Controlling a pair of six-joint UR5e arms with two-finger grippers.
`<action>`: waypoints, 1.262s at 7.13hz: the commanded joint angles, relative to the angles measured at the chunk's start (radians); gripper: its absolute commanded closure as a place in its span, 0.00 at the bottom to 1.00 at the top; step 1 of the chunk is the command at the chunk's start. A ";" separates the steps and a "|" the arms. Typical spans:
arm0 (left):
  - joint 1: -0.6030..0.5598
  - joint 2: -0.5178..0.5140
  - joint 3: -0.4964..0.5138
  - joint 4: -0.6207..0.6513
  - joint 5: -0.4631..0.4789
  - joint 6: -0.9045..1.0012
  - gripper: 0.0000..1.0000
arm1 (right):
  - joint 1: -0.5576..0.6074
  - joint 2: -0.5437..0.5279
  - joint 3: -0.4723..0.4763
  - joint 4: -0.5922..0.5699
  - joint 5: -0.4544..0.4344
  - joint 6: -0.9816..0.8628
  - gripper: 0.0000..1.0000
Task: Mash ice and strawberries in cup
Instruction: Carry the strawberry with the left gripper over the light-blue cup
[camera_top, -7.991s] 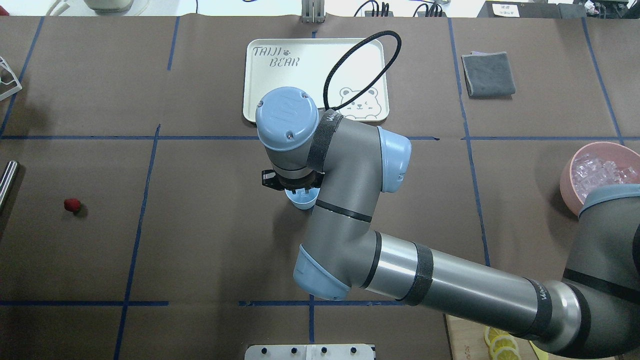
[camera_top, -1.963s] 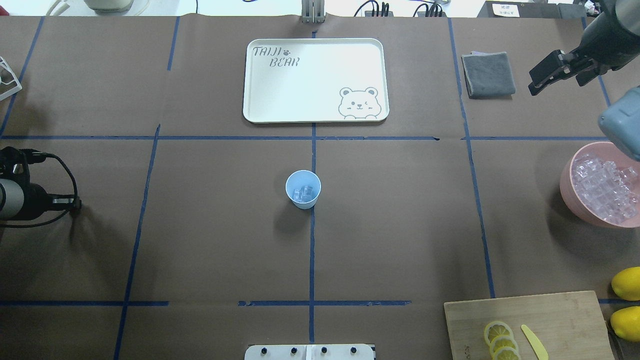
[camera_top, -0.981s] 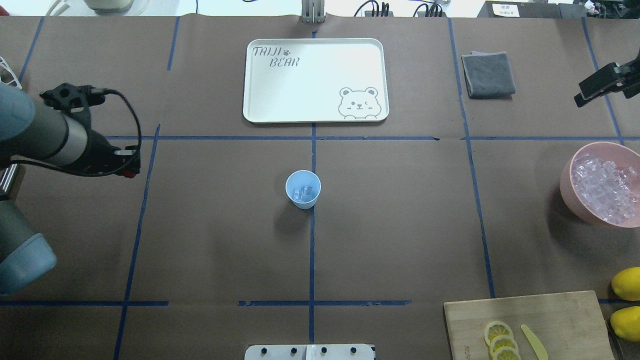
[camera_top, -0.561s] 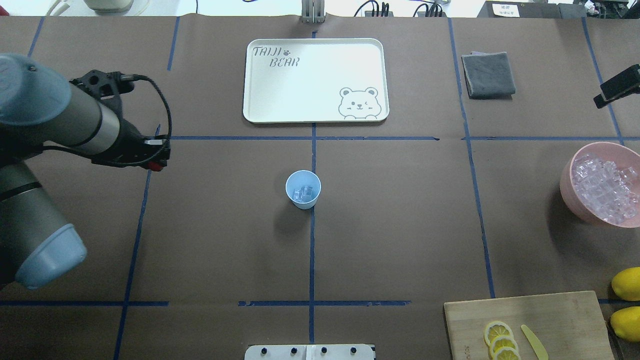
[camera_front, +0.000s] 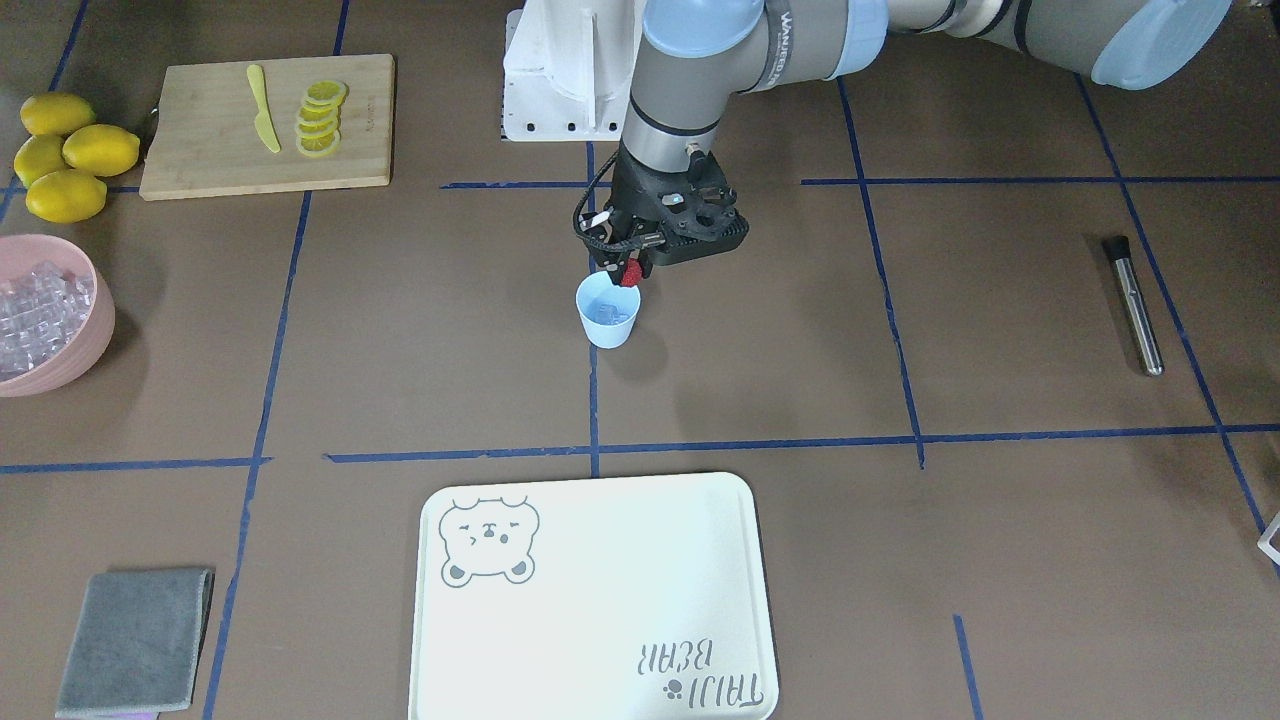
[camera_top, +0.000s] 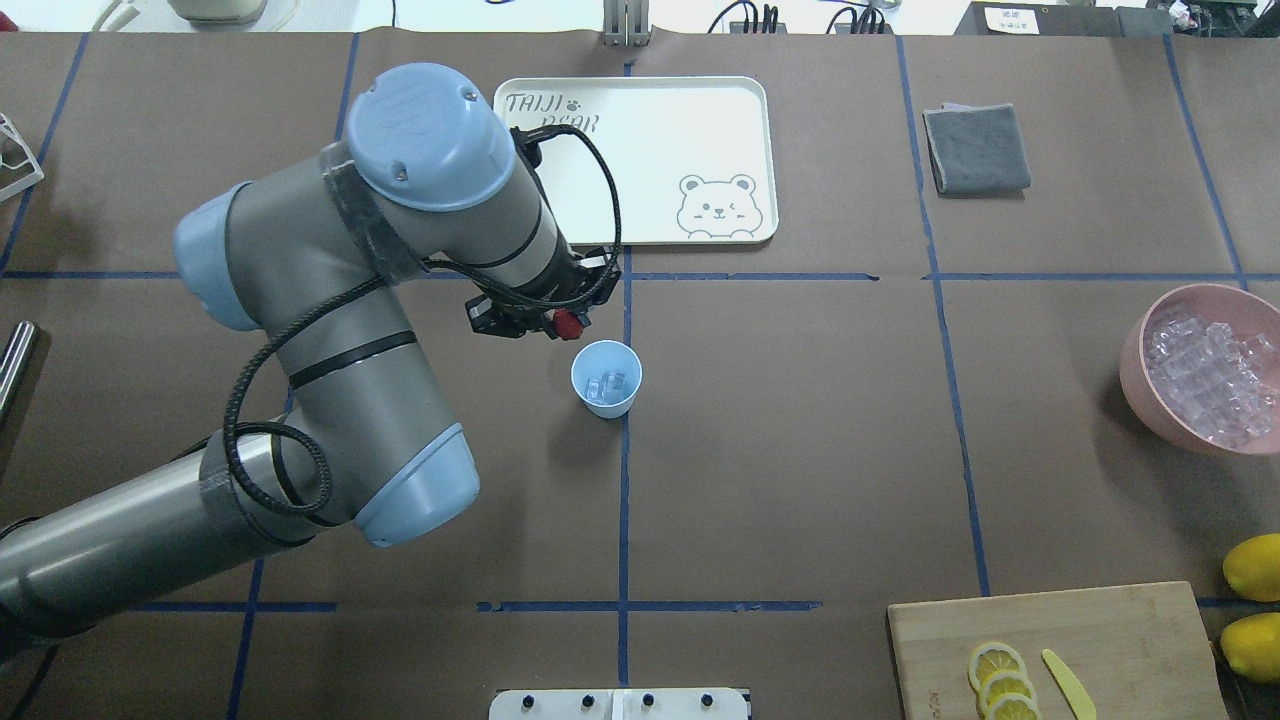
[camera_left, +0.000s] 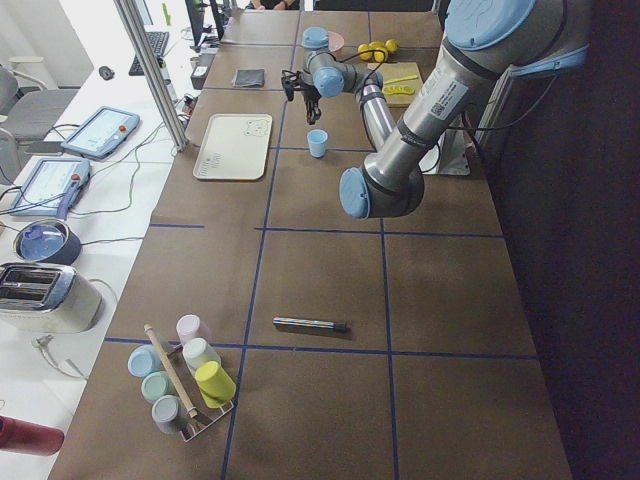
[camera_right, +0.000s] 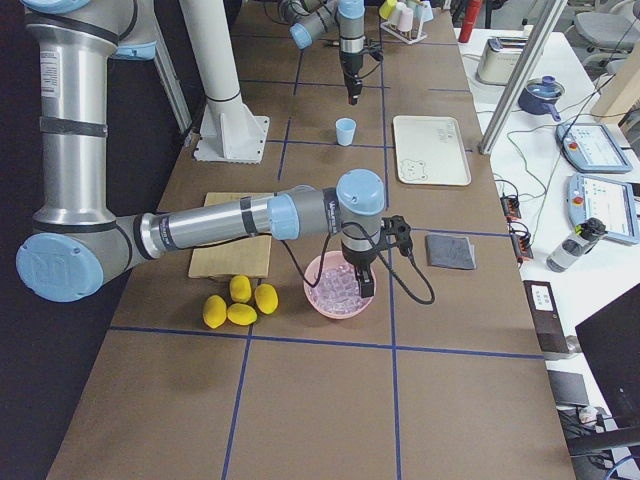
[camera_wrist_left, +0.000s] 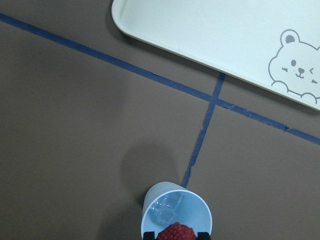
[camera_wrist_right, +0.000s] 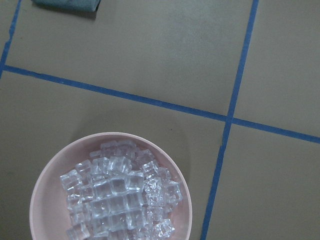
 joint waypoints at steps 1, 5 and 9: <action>0.029 -0.009 0.053 -0.037 0.041 -0.005 1.00 | 0.037 -0.014 -0.088 0.045 0.105 -0.002 0.01; 0.053 -0.002 0.066 -0.043 0.053 0.000 1.00 | 0.045 -0.011 -0.087 0.036 0.121 0.004 0.01; 0.055 0.000 0.064 -0.049 0.053 0.006 0.41 | 0.043 -0.011 -0.084 0.045 0.115 0.003 0.01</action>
